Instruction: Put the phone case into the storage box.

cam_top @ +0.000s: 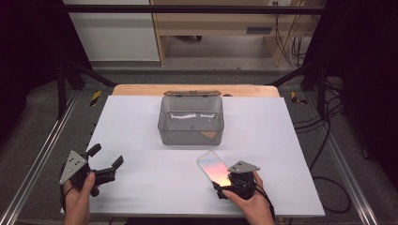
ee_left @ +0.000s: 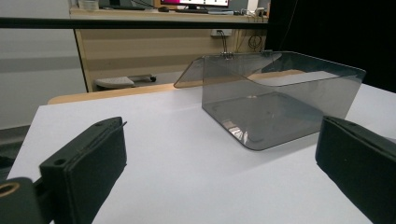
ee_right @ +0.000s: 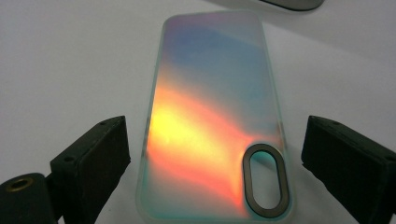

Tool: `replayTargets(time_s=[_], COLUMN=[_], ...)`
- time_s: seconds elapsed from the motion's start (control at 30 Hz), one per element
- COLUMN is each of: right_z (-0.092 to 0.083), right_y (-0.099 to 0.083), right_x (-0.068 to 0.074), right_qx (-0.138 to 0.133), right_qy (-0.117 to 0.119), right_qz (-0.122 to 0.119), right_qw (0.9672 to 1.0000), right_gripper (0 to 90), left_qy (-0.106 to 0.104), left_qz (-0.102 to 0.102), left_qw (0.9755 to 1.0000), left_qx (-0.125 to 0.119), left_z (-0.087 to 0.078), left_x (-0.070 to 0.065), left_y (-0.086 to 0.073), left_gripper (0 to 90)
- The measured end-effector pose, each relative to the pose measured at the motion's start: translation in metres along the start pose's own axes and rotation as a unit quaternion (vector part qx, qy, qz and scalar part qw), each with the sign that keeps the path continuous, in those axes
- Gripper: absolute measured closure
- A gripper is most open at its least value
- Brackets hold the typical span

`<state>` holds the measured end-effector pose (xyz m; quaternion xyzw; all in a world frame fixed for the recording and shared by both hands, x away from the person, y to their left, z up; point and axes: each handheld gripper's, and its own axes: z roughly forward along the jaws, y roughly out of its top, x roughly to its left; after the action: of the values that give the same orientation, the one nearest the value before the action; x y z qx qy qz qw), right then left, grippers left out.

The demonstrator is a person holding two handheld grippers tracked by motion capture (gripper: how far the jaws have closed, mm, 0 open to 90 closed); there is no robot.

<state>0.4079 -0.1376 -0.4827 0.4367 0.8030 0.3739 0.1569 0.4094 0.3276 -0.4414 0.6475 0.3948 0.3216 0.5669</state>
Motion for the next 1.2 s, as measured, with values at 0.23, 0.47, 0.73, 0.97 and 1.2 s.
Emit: replayTargets(time_s=[0.23, 0.47, 0.73, 0.97, 1.2], right_z=[0.008, 0.007, -0.008, -0.026, -0.028], right_y=[0.000, 0.002, 0.012, 0.049, 0.076], right_x=[0.008, 0.008, 0.019, 0.033, 0.025], right_qx=[0.017, 0.025, -0.017, -0.107, -0.224], right_qy=[-0.036, -0.038, 0.001, 0.020, 0.023], right_qz=[-0.017, -0.017, -0.010, -0.020, 0.028], right_qw=[0.9991, 0.9988, 0.9998, 0.9939, 0.9740], right_gripper=[14.4, 17.6, 17.7, 17.6, 17.6], left_qy=[0.000, 0.002, 0.010, -0.024, -0.072], left_qz=[-0.001, -0.002, -0.004, 0.014, -0.013], left_qw=[1.0000, 1.0000, 0.9999, 0.9996, 0.9972], left_qx=[-0.001, -0.001, 0.003, -0.010, -0.019], left_z=[0.000, -0.002, -0.002, 0.018, 0.055], left_x=[-0.001, -0.004, -0.023, -0.062, -0.103], left_y=[0.000, 0.002, 0.017, 0.057, 0.090], left_gripper=[1.9, 1.9, 1.9, 0.9, 1.2])
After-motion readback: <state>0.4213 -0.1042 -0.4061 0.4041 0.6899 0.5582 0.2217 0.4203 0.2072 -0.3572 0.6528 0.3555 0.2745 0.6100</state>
